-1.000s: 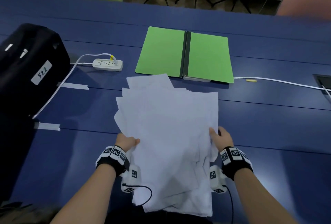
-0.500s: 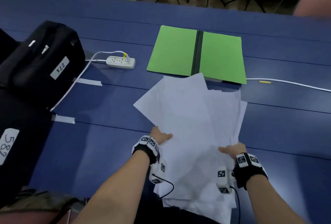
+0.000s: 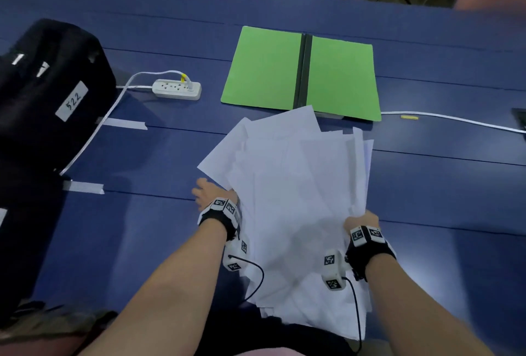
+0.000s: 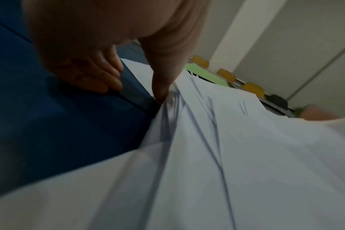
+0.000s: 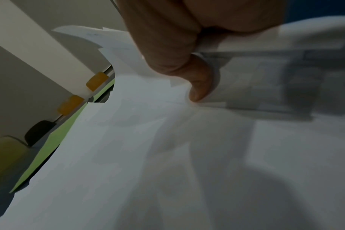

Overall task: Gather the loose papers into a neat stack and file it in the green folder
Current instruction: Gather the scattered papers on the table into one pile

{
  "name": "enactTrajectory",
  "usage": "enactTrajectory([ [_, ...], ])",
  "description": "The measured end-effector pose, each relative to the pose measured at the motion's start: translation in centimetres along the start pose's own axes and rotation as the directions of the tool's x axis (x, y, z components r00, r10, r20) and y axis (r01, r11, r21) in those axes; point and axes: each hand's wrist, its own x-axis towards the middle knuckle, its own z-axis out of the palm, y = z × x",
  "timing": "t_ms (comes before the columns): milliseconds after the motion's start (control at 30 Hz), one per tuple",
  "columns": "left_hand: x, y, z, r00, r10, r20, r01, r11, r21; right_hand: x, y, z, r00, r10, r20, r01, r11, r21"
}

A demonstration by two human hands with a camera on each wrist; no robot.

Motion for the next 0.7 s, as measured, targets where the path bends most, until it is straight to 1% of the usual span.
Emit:
enactTrajectory([
  [67, 0.5, -0.4, -0.1, 0.999, 0.034, -0.009, -0.033, 0.995, 0.089, 0.2, -0.3, -0.5, 0.999, 0.031, 0.045, -0.03, 0.999, -0.024],
  [133, 0.8, -0.6, -0.5, 0.997, 0.067, -0.026, -0.062, 0.983, 0.175, 0.2, -0.6, -1.2, 0.992, 0.06, 0.112, -0.051, 0.995, -0.085],
  [200, 0.9, -0.8, -0.6, 0.994, 0.101, -0.037, -0.091, 0.974, 0.209, 0.0, -0.8, -1.8, 0.986, 0.056, 0.156, -0.034, 0.989, -0.142],
  [333, 0.7, -0.8, -0.2, 0.986, 0.168, 0.009, -0.165, 0.96, 0.224, -0.4, 0.1, -2.4, 0.986, 0.008, 0.168, 0.009, 0.995, -0.101],
  [400, 0.6, -0.9, -0.2, 0.977, 0.209, 0.032, -0.21, 0.941, 0.265, -0.8, 0.3, -2.4, 0.987, -0.001, 0.164, 0.014, 0.997, -0.079],
  [433, 0.6, -1.1, -0.3, 0.976, 0.211, 0.045, -0.215, 0.934, 0.284, -1.1, 0.3, -2.5, 0.988, -0.002, 0.157, 0.013, 0.997, -0.07],
  [567, 0.9, -1.1, -0.4, 0.988, 0.116, 0.103, -0.137, 0.965, 0.223, -1.4, 0.1, -2.2, 0.988, 0.002, 0.153, 0.007, 0.998, -0.056],
  [667, 1.6, -0.9, -0.8, 0.99, 0.013, 0.139, -0.049, 0.966, 0.254, -1.5, 0.1, -2.2, 0.99, -0.002, 0.144, 0.006, 1.0, -0.031],
  [700, 1.8, -1.0, -1.0, 0.991, 0.015, 0.131, -0.047, 0.968, 0.248, -1.6, 0.1, -2.2, 0.99, -0.001, 0.145, 0.004, 1.0, -0.018],
])
